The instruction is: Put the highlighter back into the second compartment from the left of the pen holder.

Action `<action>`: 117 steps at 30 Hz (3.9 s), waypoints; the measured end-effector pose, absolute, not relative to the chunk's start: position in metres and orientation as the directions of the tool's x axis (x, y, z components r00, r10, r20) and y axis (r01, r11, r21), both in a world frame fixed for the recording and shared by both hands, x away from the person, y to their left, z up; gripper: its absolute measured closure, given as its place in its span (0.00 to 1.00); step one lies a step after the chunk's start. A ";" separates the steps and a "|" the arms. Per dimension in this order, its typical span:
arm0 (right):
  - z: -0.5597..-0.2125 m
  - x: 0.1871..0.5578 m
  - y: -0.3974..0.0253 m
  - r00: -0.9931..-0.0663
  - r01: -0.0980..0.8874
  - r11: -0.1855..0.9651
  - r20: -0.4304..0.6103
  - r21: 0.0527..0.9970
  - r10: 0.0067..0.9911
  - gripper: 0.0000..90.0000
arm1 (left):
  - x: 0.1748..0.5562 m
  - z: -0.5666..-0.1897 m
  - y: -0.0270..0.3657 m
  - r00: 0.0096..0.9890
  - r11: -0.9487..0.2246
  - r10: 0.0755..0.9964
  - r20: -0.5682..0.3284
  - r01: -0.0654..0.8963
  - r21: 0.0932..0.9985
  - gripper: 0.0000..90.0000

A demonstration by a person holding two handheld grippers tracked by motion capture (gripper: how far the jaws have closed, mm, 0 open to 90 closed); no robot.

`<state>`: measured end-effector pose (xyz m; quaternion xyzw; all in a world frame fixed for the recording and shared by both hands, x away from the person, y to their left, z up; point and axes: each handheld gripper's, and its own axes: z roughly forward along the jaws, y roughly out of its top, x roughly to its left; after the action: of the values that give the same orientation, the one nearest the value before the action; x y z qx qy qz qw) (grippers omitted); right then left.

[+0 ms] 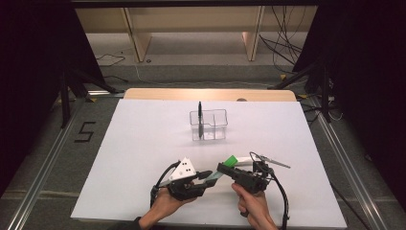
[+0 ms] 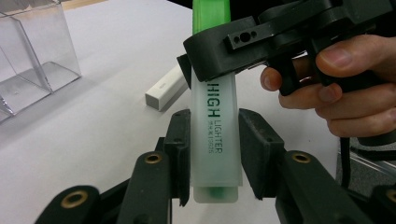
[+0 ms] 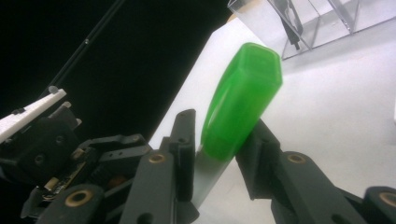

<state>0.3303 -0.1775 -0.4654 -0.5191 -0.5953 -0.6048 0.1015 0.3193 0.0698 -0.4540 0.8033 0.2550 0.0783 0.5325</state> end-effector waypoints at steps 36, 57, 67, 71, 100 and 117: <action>-0.430 0.341 -0.192 -0.547 0.597 -0.236 0.604 0.767 0.579 0.84 | 0.337 -0.454 0.116 0.815 -0.277 0.542 -0.206 0.405 0.872 0.23; -0.403 0.383 -0.189 -0.542 0.521 -0.221 0.520 0.824 0.660 0.84 | 0.343 -0.460 0.141 0.772 -0.259 0.598 -0.215 0.440 0.860 0.20; -0.388 0.406 -0.183 -0.529 0.509 -0.220 0.504 0.832 0.683 0.84 | 0.340 -0.463 0.142 0.772 -0.265 0.594 -0.226 0.453 0.851 0.18; -0.384 0.414 -0.181 -0.526 0.503 -0.213 0.492 0.838 0.694 0.84 | 0.338 -0.464 0.143 0.769 -0.262 0.596 -0.232 0.459 0.849 0.18; -0.368 0.474 -0.160 -0.456 0.502 -0.188 0.443 0.844 0.771 0.84 | 0.338 -0.466 0.145 0.766 -0.253 0.598 -0.235 0.459 0.852 0.18; -0.371 0.498 -0.147 -0.419 0.520 -0.181 0.434 0.835 0.797 0.84 | 0.339 -0.466 0.145 0.767 -0.254 0.597 -0.235 0.459 0.852 0.18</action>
<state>0.4983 -0.1473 -0.3709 -0.5245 -0.6280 -0.5614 -0.1234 0.3388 0.1451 -0.4665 0.7889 0.3346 0.0678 0.5110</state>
